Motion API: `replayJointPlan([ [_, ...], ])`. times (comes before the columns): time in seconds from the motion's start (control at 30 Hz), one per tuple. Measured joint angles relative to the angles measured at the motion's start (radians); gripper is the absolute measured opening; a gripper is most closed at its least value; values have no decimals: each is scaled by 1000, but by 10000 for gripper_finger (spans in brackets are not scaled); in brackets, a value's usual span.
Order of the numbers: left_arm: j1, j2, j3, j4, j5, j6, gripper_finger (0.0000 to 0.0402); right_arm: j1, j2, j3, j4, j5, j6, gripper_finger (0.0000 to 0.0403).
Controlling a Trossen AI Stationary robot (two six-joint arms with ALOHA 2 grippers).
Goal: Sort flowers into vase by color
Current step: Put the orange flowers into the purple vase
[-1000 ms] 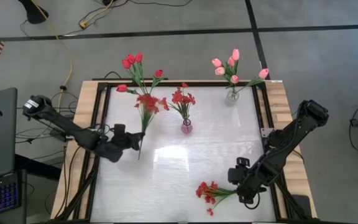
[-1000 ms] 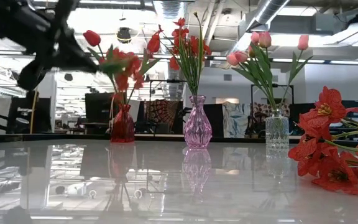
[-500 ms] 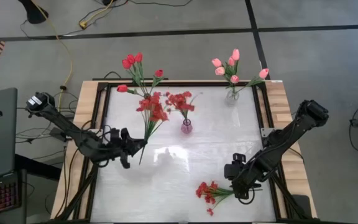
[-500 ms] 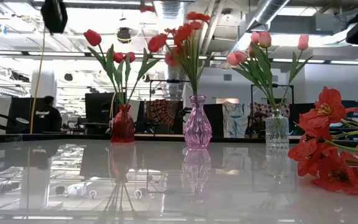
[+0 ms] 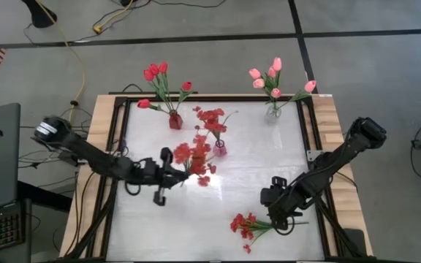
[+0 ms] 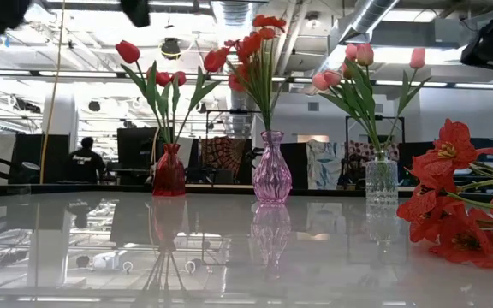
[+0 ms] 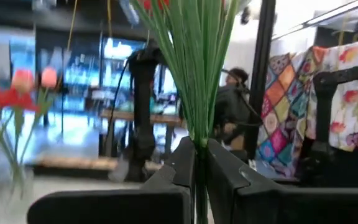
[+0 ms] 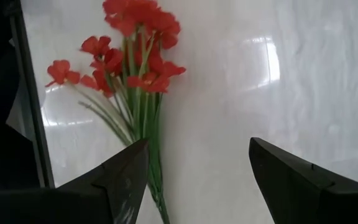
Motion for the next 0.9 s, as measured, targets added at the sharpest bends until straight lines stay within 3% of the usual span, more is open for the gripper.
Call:
replayJointPlan([
  [0.17, 111, 235, 28, 279, 112, 176, 3, -27, 0, 0, 5, 7, -6, 302],
  [0.3, 187, 406, 128, 428, 165, 262, 3, -43, 0, 0, 20, 11, -36, 302],
  [0.47, 284, 555, 257, 444, 186, 321, 3, -63, 0, 0, 32, 14, -52, 302],
  [0.63, 370, 668, 371, 448, 331, 255, 3, -68, 0, 0, 35, 29, -91, 302],
  [0.9, 422, 717, 438, 442, 382, 251, 3, -66, 0, 0, 35, 29, -102, 302],
])
